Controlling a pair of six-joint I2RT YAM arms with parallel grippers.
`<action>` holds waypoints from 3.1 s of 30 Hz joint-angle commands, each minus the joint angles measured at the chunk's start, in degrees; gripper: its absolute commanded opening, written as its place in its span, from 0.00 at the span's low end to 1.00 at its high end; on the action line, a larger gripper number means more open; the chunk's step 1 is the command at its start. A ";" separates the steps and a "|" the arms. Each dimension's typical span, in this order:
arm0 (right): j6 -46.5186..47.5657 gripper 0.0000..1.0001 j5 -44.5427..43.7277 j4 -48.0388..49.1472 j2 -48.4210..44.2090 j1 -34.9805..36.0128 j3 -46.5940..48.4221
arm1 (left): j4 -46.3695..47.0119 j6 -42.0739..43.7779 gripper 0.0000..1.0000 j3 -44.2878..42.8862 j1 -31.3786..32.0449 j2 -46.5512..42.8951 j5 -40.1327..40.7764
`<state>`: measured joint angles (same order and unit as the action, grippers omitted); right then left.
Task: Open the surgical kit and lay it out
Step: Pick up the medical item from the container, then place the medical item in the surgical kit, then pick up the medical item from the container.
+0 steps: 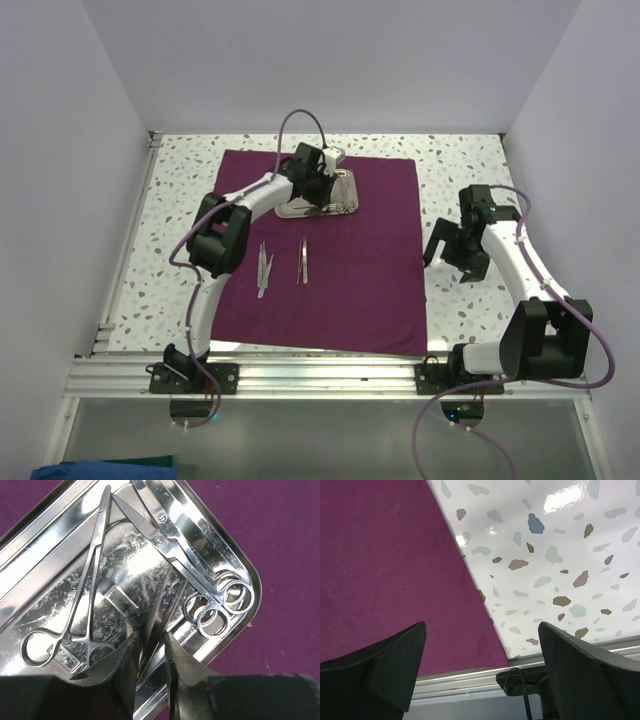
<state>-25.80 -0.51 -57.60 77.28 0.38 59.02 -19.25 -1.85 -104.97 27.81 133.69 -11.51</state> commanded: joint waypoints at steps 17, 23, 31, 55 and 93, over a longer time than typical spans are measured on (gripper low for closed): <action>1.28 0.98 1.83 3.55 0.07 0.32 -0.93 | -10.36 -4.20 0.00 -5.67 0.49 -1.76 11.33; 1.46 0.98 2.80 4.25 0.16 0.32 -0.14 | -10.82 -12.63 0.00 -5.79 0.49 -9.13 14.49; 2.07 0.98 4.20 4.87 1.03 0.23 1.62 | -6.25 -24.33 0.00 22.06 3.03 -30.47 22.40; 2.60 0.98 5.17 5.66 -0.81 0.32 -2.07 | -0.34 -32.62 0.50 42.40 10.33 -36.22 22.58; -1.53 0.98 0.69 -5.41 0.07 0.23 3.73 | 1.85 5.79 0.75 -24.23 -0.39 16.69 5.34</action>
<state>-25.91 0.91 -61.23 77.06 0.38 59.35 -16.75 1.76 -126.50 26.83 147.94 -9.39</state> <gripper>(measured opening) 0.983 0.744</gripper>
